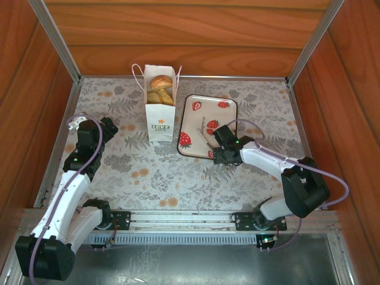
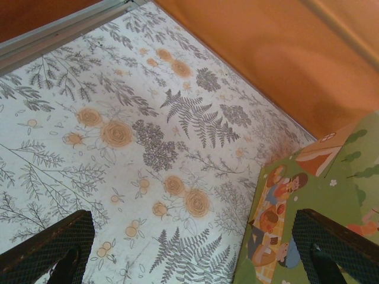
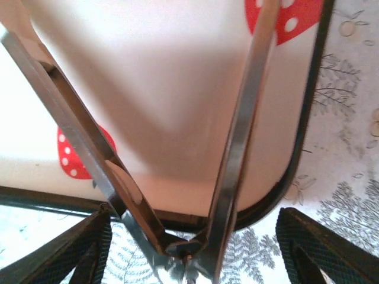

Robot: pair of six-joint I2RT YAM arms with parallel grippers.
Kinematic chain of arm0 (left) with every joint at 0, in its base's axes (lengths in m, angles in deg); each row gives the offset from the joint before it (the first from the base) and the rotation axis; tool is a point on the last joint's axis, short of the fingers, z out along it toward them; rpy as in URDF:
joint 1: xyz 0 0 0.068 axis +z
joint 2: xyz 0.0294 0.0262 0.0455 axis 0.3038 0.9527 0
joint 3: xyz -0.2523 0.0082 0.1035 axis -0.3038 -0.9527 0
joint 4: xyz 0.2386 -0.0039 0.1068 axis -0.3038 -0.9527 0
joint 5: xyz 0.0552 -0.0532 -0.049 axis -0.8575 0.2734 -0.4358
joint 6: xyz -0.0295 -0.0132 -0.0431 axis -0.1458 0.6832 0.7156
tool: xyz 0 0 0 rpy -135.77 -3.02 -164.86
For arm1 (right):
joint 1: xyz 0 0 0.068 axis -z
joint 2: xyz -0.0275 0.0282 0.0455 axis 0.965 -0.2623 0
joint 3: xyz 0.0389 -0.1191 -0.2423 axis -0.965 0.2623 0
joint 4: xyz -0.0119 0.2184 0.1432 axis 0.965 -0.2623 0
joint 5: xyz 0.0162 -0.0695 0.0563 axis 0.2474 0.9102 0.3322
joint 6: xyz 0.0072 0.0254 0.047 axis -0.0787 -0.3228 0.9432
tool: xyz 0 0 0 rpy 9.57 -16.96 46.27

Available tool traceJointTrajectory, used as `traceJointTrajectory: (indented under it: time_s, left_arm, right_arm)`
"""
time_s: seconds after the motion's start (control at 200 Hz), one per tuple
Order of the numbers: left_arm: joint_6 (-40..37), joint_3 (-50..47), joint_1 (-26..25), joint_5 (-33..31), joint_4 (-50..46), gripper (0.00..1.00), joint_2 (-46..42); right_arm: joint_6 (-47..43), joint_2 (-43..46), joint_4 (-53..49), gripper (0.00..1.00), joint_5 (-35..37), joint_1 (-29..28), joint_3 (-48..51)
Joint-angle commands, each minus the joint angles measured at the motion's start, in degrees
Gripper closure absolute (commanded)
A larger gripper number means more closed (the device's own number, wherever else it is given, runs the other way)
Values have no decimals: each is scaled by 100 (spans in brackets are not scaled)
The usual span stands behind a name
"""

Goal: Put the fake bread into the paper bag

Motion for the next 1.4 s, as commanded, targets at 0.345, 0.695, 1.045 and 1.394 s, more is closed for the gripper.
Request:
traceJointTrajectory:
  time_s: [0.345, 0.695, 1.045, 1.394]
  left_arm:
    - [-1548, 291, 169, -1669, 455, 0, -103]
    - [-2711, -758, 167, -2592, 1400, 0, 555]
    - [-3145, -1384, 266, -1319, 2637, 0, 1409]
    - [-3706, -1769, 562, 198, 4474, 0, 2256]
  right_arm:
    - [-1405, 2048, 315, 0, 448, 1496, -651]
    - [-1835, 2109, 2415, 0, 1022, 2733, 1030]
    - [-2261, 628, 6191, 0, 338, 2951, 2164]
    - [-2480, -612, 7533, 0, -456, 3176, 2066]
